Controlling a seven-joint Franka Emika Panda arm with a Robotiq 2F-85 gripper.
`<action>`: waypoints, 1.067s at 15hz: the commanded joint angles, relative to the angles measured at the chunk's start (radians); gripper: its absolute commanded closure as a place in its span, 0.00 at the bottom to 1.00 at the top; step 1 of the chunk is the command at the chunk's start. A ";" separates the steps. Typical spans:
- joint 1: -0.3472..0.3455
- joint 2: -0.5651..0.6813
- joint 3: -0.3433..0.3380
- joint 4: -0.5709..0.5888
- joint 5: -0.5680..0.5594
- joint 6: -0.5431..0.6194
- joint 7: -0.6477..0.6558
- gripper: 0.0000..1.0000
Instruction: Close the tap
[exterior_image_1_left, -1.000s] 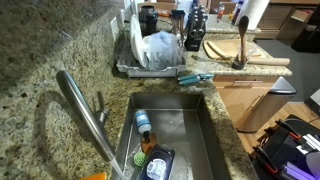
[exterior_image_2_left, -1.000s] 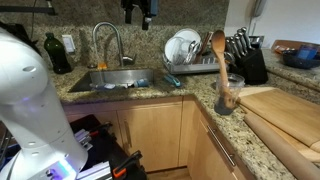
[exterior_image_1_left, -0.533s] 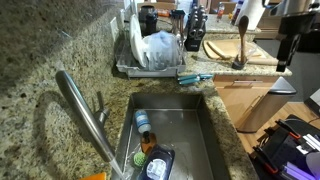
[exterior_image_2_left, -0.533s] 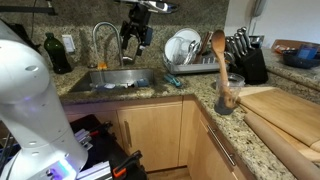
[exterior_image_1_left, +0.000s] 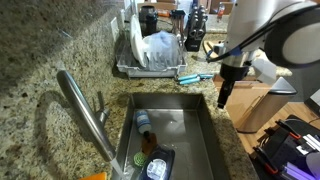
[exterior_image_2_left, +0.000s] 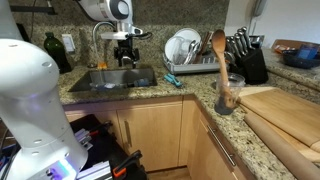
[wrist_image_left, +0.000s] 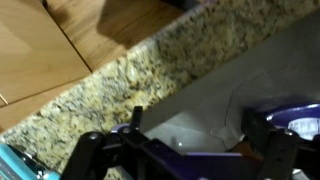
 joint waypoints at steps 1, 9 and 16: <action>0.007 0.139 0.023 0.039 -0.122 0.286 0.171 0.00; 0.028 0.183 -0.032 0.019 -0.255 0.463 0.316 0.00; 0.109 0.540 -0.058 0.266 -0.381 0.781 0.479 0.00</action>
